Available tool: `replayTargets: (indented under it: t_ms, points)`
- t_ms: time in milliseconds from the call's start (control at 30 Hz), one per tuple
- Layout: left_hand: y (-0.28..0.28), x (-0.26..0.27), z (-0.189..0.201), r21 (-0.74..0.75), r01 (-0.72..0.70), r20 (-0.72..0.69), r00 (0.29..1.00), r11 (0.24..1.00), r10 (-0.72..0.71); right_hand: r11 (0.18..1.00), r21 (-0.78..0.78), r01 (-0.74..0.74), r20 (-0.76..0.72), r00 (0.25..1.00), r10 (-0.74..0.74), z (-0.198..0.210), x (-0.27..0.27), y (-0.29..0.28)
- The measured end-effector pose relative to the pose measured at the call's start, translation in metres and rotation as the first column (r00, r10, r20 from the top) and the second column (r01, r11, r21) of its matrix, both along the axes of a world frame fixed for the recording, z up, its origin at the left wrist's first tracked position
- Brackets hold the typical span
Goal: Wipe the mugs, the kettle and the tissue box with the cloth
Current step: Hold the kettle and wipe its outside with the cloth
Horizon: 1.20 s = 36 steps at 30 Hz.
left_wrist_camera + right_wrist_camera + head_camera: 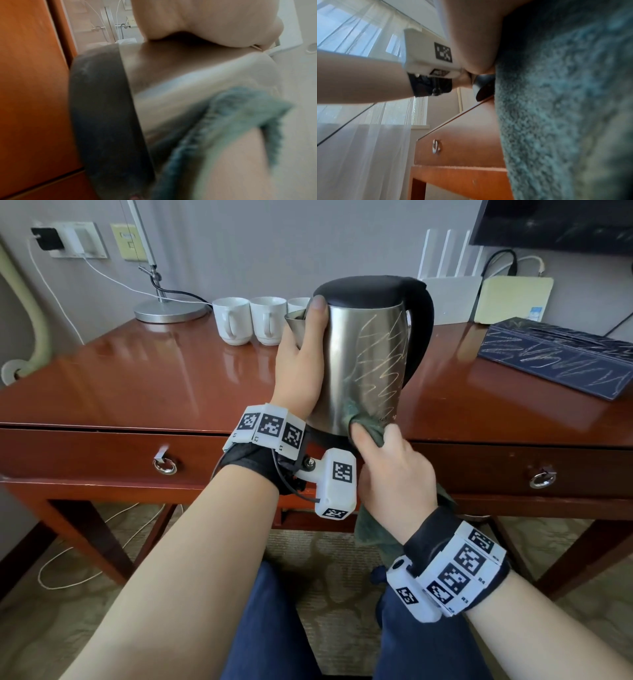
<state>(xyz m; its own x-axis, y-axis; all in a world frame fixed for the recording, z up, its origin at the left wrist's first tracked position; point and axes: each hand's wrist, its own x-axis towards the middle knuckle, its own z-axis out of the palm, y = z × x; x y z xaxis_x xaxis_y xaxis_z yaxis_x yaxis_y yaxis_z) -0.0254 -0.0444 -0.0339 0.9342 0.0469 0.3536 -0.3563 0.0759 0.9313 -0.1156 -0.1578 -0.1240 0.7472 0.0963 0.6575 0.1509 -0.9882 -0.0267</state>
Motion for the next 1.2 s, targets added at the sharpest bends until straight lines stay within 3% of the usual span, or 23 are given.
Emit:
replayTargets:
  t_ms: [133,300,567,700,833,967,1100,1200]
  points:
    - [-0.001,0.000,0.000,-0.004,0.006,0.025,1.000,1.000,-0.006,0.998,-0.067,0.005,-0.016,1.000,-0.006,-0.006,0.003,0.002]
    - [0.001,0.003,-0.002,-0.010,0.026,0.023,0.999,1.000,-0.026,1.000,0.016,-0.004,0.097,0.995,0.002,0.023,0.009,-0.006]
    - [0.001,0.003,-0.003,0.000,0.016,0.016,1.000,1.000,-0.016,0.996,0.085,-0.007,-0.018,1.000,0.009,0.002,-0.003,-0.005]
    - [0.001,0.003,-0.002,0.009,0.012,0.023,1.000,1.000,-0.013,0.999,0.019,-0.050,0.038,0.998,0.050,0.009,0.001,-0.005]
    - [0.000,0.003,-0.002,0.005,0.012,0.040,0.999,1.000,-0.012,0.995,0.095,-0.026,0.079,0.997,0.018,0.024,0.006,-0.012]
    - [0.000,0.005,-0.003,0.004,0.010,0.028,1.000,1.000,-0.010,0.987,0.160,-0.016,0.050,0.999,0.008,0.012,0.001,-0.012]
    - [0.000,0.006,-0.003,0.001,0.005,0.026,1.000,1.000,-0.005,0.994,0.106,-0.039,-0.018,0.999,0.042,0.002,-0.004,-0.006]
    - [-0.001,0.005,-0.004,0.003,0.003,0.034,0.999,1.000,-0.003,0.993,0.114,-0.032,0.019,0.999,0.030,0.009,0.000,-0.010]
